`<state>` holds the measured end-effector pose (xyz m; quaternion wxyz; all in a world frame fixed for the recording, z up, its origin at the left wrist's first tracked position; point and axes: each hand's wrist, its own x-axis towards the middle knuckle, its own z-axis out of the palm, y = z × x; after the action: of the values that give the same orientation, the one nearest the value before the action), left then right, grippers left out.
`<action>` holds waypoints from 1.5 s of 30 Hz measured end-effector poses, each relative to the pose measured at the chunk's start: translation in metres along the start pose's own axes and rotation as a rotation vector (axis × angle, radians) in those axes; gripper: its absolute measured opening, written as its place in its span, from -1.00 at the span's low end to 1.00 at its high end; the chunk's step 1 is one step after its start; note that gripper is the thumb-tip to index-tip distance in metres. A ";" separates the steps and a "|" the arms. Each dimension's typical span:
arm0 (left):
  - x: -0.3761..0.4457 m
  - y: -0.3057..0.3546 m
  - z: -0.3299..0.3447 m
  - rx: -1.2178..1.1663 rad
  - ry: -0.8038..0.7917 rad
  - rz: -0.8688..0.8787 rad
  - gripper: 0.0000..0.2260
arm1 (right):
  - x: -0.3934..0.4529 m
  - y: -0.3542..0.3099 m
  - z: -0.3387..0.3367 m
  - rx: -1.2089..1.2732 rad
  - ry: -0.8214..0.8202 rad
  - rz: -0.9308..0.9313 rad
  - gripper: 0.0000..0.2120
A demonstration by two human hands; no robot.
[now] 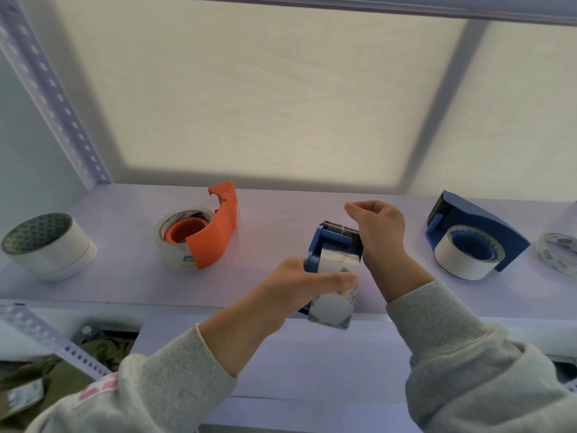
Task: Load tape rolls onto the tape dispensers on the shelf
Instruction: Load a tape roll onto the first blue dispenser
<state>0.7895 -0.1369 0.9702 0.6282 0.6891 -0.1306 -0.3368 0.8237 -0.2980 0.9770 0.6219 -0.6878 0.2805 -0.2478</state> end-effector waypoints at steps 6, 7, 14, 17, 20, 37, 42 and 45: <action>0.000 -0.001 -0.001 -0.014 -0.017 -0.024 -0.65 | 0.001 -0.004 0.002 0.063 -0.014 0.100 -0.93; 0.000 -0.002 -0.002 -0.018 -0.027 -0.023 -0.62 | 0.002 -0.004 0.002 0.074 -0.012 0.117 -0.92; -0.001 -0.005 -0.004 -0.083 -0.063 0.013 -0.68 | 0.010 0.002 -0.003 0.251 -0.074 0.396 -0.88; -0.001 -0.006 -0.006 -0.101 -0.072 0.013 -0.73 | 0.016 0.005 -0.005 0.354 -0.096 0.561 -0.83; -0.001 -0.006 -0.006 -0.099 -0.084 0.018 -0.74 | 0.021 0.009 -0.005 0.364 -0.076 0.586 -0.76; 0.003 -0.005 -0.006 -0.123 -0.038 0.048 -0.72 | 0.023 0.023 -0.016 0.066 -0.055 0.221 -0.73; 0.002 -0.005 -0.005 -0.117 -0.035 0.049 -0.74 | 0.029 0.021 -0.011 0.140 -0.015 0.227 -0.78; 0.001 -0.004 -0.006 -0.122 -0.033 0.046 -0.76 | 0.034 0.022 -0.010 0.179 0.010 0.253 -0.80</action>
<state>0.7930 -0.1327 0.9659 0.6743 0.6408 -0.1358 -0.3410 0.8399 -0.3303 0.9562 0.7057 -0.5874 0.3447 -0.1951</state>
